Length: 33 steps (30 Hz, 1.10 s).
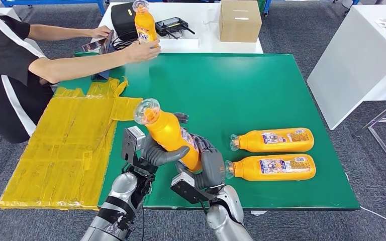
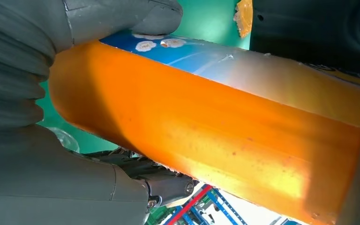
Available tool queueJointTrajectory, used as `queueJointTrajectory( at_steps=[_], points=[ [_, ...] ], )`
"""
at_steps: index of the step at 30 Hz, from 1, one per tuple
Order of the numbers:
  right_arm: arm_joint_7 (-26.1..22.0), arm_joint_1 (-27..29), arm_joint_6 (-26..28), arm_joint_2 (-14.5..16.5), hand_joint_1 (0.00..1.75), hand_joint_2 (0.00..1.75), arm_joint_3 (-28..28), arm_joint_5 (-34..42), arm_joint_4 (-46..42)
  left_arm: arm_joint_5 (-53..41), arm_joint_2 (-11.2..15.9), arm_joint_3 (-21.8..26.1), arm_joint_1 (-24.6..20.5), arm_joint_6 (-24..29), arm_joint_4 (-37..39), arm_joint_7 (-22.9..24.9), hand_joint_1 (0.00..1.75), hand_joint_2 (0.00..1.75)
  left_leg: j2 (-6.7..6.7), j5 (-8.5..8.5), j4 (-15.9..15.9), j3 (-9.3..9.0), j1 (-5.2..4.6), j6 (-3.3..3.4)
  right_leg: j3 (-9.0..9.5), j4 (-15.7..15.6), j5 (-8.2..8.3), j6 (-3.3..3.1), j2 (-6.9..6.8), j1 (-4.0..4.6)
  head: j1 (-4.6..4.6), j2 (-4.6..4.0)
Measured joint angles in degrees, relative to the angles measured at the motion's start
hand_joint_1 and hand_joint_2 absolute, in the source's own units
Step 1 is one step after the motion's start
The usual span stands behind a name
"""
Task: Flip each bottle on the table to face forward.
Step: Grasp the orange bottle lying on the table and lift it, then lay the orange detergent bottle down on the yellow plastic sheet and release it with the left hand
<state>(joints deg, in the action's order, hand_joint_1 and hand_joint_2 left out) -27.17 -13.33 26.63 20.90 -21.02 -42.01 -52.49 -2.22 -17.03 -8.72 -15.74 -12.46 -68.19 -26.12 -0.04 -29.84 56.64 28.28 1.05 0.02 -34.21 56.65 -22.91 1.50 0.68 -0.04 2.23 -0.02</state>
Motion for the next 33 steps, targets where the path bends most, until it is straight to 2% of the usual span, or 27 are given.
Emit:
queueJointTrajectory(
  at_steps=[6, 7, 10, 11, 14, 18, 22, 24, 27, 29, 31, 33],
  points=[
    [0.0, 0.0, -0.1, 0.0, 1.75, 1.75, -0.1, -0.1, 0.1, -1.5, 0.0, 0.0, 0.0, 2.2, 0.1, -0.2, 1.75, 1.75, 0.0, 0.0, 0.0, -0.01, 0.0, 0.0, 0.0, 0.0, 0.0, 0.0, 0.0, 0.0, 0.0, 0.0],
    [0.0, 0.0, -0.1, 0.0, 1.65, 1.75, -0.1, -0.2, 0.1, -2.2, -0.1, 0.0, -0.1, 3.0, 0.2, -0.3, 1.75, 1.75, 0.0, 0.0, 0.0, -0.01, 0.0, 0.0, 0.0, 0.0, 0.0, 0.0, 0.0, 0.0, 0.0, 0.0],
    [0.0, 0.0, -0.6, 0.0, 0.37, 1.75, 0.0, -0.3, -0.2, -5.1, -0.2, -0.2, -0.3, 6.0, 0.5, -0.9, 1.75, 1.75, 0.0, 0.0, 0.0, -0.01, 0.0, 0.0, -0.01, 0.0, 0.0, 0.0, 0.0, 0.0, -0.01, 0.0],
    [0.0, 0.1, -1.1, -0.1, 0.03, 1.75, 0.0, -0.1, -0.6, -6.8, -0.3, -0.3, -0.4, 7.6, 0.6, -1.2, 1.75, 1.75, 0.0, 0.0, 0.0, -0.01, 0.0, 0.0, -0.02, 0.0, 0.0, 0.0, 0.0, 0.0, -0.01, 0.0],
    [-0.9, 0.9, -4.8, -0.2, 0.0, 1.75, 0.5, 3.1, -3.0, -14.3, -0.4, -0.6, -1.9, 14.2, 0.9, -1.2, 1.75, 1.75, -0.02, 0.0, 0.0, 0.0, 0.0, 0.0, -0.03, 0.0, 0.0, 0.0, 0.0, 0.0, 0.0, 0.0],
    [-1.9, 3.7, -11.5, -0.5, 0.0, 1.75, 2.6, 9.1, -9.4, -25.3, 0.8, 0.4, -6.5, 24.5, 3.6, 0.7, 1.75, 1.75, -0.05, 0.01, 0.0, 0.01, 0.0, -0.01, -0.02, 0.0, 0.0, 0.0, -0.01, 0.0, 0.02, 0.0],
    [-2.0, 5.1, -13.2, -0.8, 0.0, 1.75, 4.3, 10.8, -13.3, -28.3, 1.7, 1.3, -8.8, 26.9, 5.6, 1.2, 1.75, 1.75, 0.0, 0.02, 0.0, 0.01, 0.0, -0.01, -0.03, 0.0, 0.0, 0.0, 0.0, 0.0, 0.02, 0.0],
    [-2.6, 5.8, -14.0, -0.8, 0.0, 1.75, 5.1, 12.4, -14.8, -32.9, 2.3, 1.4, -9.8, 30.7, 7.0, 3.0, 1.75, 1.75, 0.0, 0.02, 0.0, 0.03, 0.0, -0.01, -0.05, 0.0, 0.0, 0.0, -0.01, 0.01, 0.01, 0.0],
    [-3.5, 6.8, -15.8, -1.0, 0.0, 1.75, 7.2, 15.9, -18.2, -49.1, 4.4, 1.8, -13.7, 42.5, 12.4, 9.8, 1.75, 1.75, 0.0, 0.03, 0.0, 0.04, 0.0, -0.01, -0.05, 0.0, 0.0, 0.0, -0.02, 0.0, 0.02, 0.0],
    [-3.6, 7.0, -16.8, -1.2, 0.0, 1.75, 8.6, 17.2, -19.9, -59.6, 6.2, 2.4, -16.7, 48.4, 17.4, 14.8, 1.75, 1.75, 0.02, 0.03, 0.0, 0.02, 0.0, -0.01, -0.04, 0.0, 0.01, 0.0, -0.01, 0.0, 0.02, 0.0],
    [-3.8, 7.0, -17.4, -1.3, 0.0, 1.75, 9.7, 17.8, -21.0, -69.6, 7.7, 2.9, -19.0, 51.1, 22.3, 21.1, 1.75, 1.75, 0.03, 0.04, 0.0, 0.02, 0.0, -0.01, -0.04, 0.0, 0.01, 0.0, 0.0, 0.0, 0.01, 0.0],
    [-4.2, 7.0, -17.7, -1.4, 0.0, 1.75, 10.5, 18.3, -21.9, -79.6, 9.5, 2.5, -20.9, 52.0, 27.3, 30.4, 1.75, 1.75, 0.05, 0.04, 0.0, 0.01, 0.01, -0.01, -0.05, 0.0, 0.02, 0.0, 0.01, 0.01, 0.02, 0.0]
  ],
)
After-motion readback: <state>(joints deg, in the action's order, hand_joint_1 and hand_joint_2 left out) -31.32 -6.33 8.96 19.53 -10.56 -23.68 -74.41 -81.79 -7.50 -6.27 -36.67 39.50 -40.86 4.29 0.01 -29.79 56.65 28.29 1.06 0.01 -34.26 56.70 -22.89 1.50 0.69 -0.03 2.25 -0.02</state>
